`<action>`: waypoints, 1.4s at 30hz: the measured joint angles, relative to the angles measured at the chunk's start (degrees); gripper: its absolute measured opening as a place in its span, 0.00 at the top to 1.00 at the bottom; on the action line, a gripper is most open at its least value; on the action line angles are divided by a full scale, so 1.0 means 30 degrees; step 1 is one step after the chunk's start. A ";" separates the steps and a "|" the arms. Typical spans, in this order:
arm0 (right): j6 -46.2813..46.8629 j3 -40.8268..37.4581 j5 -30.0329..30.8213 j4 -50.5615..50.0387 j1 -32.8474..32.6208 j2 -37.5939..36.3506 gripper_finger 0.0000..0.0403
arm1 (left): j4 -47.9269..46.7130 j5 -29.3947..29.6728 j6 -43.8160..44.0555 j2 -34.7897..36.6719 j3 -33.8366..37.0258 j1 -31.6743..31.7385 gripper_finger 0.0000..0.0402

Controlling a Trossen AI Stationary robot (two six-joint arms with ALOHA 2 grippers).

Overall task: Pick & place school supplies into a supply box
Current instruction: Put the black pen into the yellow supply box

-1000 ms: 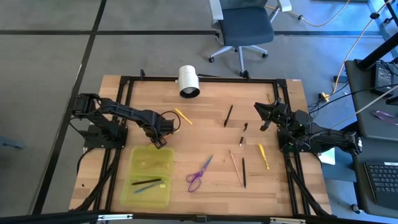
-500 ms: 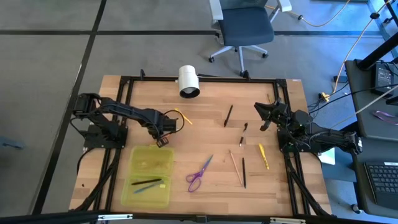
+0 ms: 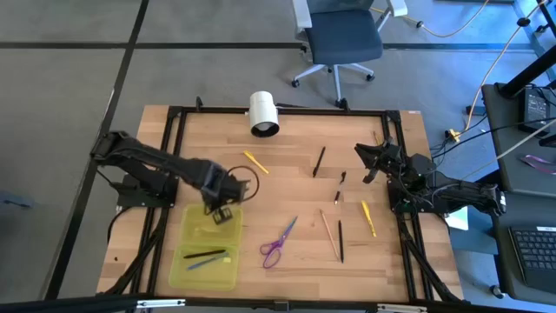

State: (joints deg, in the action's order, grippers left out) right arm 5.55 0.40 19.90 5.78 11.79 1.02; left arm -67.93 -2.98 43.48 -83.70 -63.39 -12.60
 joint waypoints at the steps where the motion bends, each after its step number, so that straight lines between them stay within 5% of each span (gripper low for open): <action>1: 0.0035 0.0000 0.0004 -0.0014 -0.0004 0.0000 0.83 | 0.0011 -0.0073 0.0913 0.0134 -0.0061 -0.0745 0.96; 11: 0.0095 0.0006 0.0000 -0.0327 0.0000 -0.0003 0.83 | 0.3949 -0.0352 0.9194 0.0084 -0.0068 -0.8821 0.96; 17: 0.0126 0.0007 0.0000 -0.0320 -0.0007 0.0000 0.83 | 0.5286 0.1178 1.2421 -0.0939 -0.0068 -1.1625 0.96; 32: 0.0141 0.0007 0.0000 -0.0312 -0.0003 -0.0002 0.83 | 0.6998 -0.2411 1.1936 -0.4378 -0.0068 -1.2415 0.95; 42: 0.0095 0.0007 0.0000 -0.0305 -0.0007 0.0000 0.83 | 0.7111 -0.0843 1.1236 -0.4891 -0.0068 -1.2393 0.86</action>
State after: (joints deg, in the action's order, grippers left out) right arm 5.84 0.43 19.90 4.86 11.77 1.02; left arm -46.60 -5.51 77.19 -98.37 -63.59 -49.78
